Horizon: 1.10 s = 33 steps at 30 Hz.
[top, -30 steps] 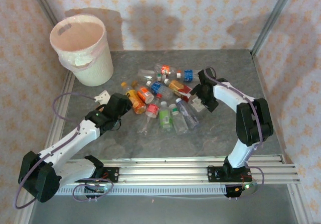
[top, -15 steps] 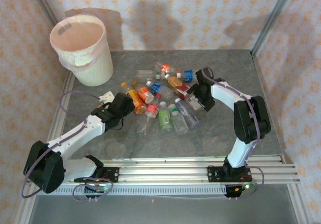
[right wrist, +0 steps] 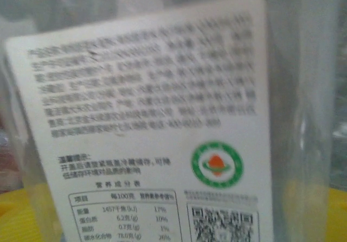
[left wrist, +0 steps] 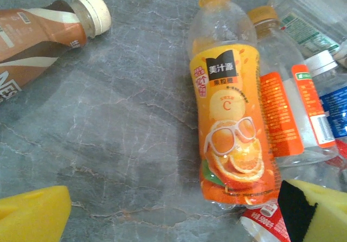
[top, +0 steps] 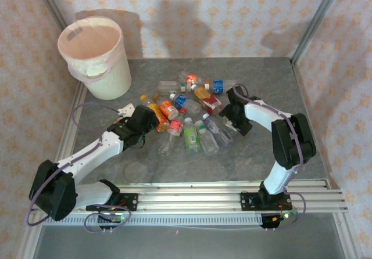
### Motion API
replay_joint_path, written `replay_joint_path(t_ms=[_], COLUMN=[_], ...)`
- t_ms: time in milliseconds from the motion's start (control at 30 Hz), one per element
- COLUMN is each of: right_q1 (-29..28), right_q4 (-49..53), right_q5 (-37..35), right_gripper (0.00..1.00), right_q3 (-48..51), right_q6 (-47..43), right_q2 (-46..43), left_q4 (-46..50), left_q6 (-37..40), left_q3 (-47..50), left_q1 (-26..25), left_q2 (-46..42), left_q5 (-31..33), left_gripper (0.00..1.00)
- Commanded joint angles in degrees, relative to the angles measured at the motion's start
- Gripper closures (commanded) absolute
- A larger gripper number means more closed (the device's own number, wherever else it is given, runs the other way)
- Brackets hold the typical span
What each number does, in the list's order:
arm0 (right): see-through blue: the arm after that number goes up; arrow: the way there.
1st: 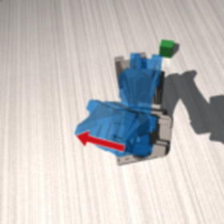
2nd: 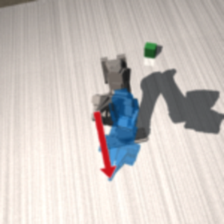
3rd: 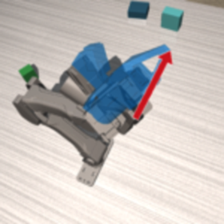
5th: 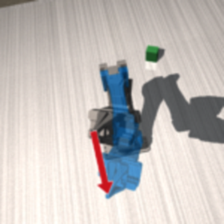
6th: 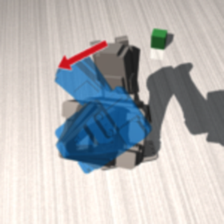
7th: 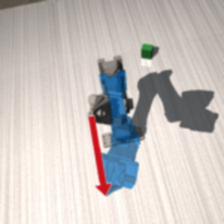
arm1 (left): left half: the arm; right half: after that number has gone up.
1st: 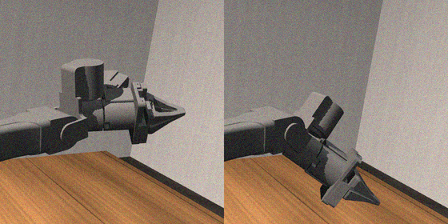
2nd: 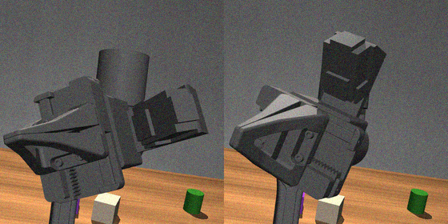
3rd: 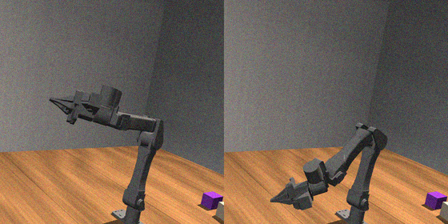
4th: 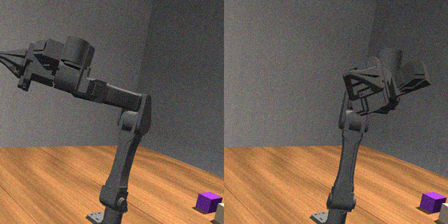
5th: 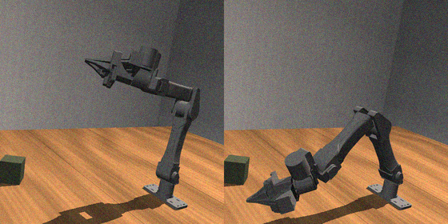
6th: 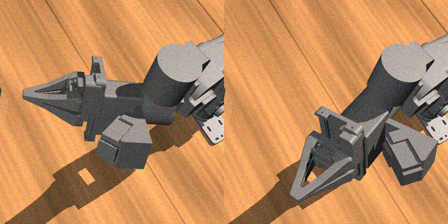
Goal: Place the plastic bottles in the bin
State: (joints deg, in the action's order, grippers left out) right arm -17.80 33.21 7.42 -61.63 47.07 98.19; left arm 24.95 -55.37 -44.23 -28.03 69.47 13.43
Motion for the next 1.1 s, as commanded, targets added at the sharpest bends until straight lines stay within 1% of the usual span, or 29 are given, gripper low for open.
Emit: replay_joint_path(t_ms=[0,100,233,367,433,600,633,667,700,800,867,933,1000,1067], right_q1=[0.5,0.4,0.8,2.5,2.5,2.5,2.6,2.5,2.5,2.4,2.3,2.2,1.7,1.0], right_q4=[1.7,2.6,6.1,2.6,1.8,3.6,3.9,3.7,3.4,0.9,-1.4,-4.3,-7.7,-11.6], right_q5=[-2.4,-1.2,-3.7,0.6,0.9,-0.4,-0.9,-1.1,-1.5,-3.6,-5.8,-6.4,-6.3,-3.4], right_gripper=[0.01,0.01,0.01,0.01,0.01,0.0,0.01,0.04,0.06,0.19,0.24,0.3,0.31,0.32], right_q3=[-0.4,-2.3,-2.5,0.8,0.7,-0.5,-0.4,-0.2,0.1,1.9,3.5,5.6,7.5,9.0], right_q6=[-2.2,-2.1,-5.0,-7.9,-10.0,-13.0,-13.2,-13.7,-14.3,-16.3,-18.0,-20.0,-22.1,-25.4], right_q2=[-5.3,-5.5,-2.1,-0.5,0.2,3.3,3.4,3.1,2.4,-2.1,-5.9,-10.3,-14.8,-19.6], left_q4=[-1.6,-2.7,-3.3,-3.4,-3.3,-4.8,-5.6,-6.3,-7.1,-10.2,-13.1,-15.8,-18.5,-21.8], left_q6=[0.8,0.5,-0.2,-0.4,-0.3,0.5,0.8,0.9,1.0,2.2,3.7,5.2,6.9,8.3], left_q3=[0.2,0.7,0.8,0.5,0.0,-1.4,-1.5,-1.5,-1.5,-1.6,-1.9,-2.6,-3.7,-5.0], left_q1=[0.1,0.1,0.1,0.1,0.1,-0.4,-0.5,-0.7,-1.0,-1.5,-1.7,-2.0,-2.3,-2.9], left_q2=[-2.1,-2.4,-1.4,0.2,1.2,3.6,3.9,4.3,4.5,5.2,5.4,5.5,5.9,6.6], left_q5=[0.7,0.7,0.5,0.2,-0.1,-1.7,-2.3,-2.8,-3.3,-5.4,-7.9,-10.7,-13.8,-17.8], left_gripper=[0.0,0.0,0.0,0.0,0.0,0.0,0.0,0.0,0.0,0.0,0.0,0.0,0.0,0.0])
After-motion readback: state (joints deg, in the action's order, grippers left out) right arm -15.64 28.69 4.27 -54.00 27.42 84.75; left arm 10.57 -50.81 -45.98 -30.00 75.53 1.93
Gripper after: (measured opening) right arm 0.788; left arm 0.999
